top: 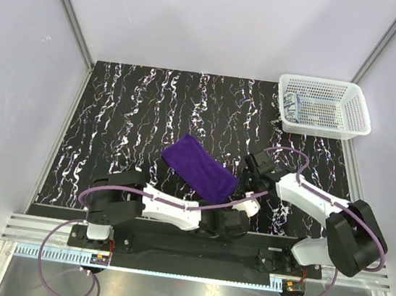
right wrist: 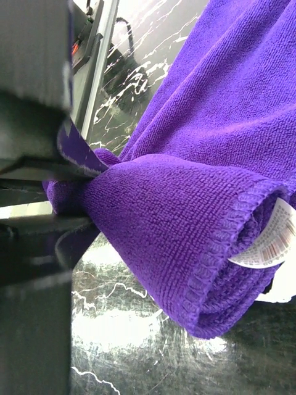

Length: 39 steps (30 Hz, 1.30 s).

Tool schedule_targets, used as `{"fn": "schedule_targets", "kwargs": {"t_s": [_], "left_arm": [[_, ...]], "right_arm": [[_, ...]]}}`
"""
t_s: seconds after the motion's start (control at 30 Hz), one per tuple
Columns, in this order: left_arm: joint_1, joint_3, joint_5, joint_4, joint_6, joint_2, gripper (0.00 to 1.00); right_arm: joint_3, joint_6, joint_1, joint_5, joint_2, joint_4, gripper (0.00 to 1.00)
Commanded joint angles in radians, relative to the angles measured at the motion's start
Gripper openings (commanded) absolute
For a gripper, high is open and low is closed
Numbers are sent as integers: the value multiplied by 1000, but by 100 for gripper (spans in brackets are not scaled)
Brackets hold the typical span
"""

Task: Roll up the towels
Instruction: Roll the towel

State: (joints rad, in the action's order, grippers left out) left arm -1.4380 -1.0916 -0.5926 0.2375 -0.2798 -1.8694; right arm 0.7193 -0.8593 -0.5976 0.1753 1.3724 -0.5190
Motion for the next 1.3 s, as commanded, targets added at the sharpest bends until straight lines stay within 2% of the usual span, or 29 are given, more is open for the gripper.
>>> {"fn": "schedule_targets", "kwargs": {"t_s": [0.0, 0.07, 0.13, 0.27, 0.37, 0.47, 0.57, 0.77, 0.97, 1.1, 1.27], "left_arm": [[25, -14, 34, -47, -10, 33, 4], [33, -7, 69, -44, -15, 55, 2], [34, 2, 91, -40, -27, 68, 1], [37, 7, 120, -24, -51, 104, 1], [41, 13, 135, -15, -71, 119, 0], [41, 24, 155, -14, -93, 128, 0], [44, 36, 177, -18, -113, 138, 0], [71, 71, 250, -49, -154, 162, 0], [166, 191, 440, -170, -271, 234, 0], [252, 265, 586, -280, -366, 266, 0], [379, 334, 767, -380, -478, 283, 0]], "right_arm": [[6, 0, -11, 32, -47, -42, 31], [28, 8, -11, -8, -58, -65, 50], [63, 11, -11, -89, -75, -124, 78], [133, 29, 1, -244, -91, -242, 94], [163, 61, 70, -303, -99, -312, 97], [144, 104, 203, -277, -147, -317, 97], [147, 121, 281, -283, -194, -320, 98], [177, 79, 302, -267, -263, -302, 98], [54, 60, 302, -25, -442, -91, 96], [-64, 42, 302, 150, -483, 8, 94], [-174, 10, 298, 202, -532, 91, 93]]}}
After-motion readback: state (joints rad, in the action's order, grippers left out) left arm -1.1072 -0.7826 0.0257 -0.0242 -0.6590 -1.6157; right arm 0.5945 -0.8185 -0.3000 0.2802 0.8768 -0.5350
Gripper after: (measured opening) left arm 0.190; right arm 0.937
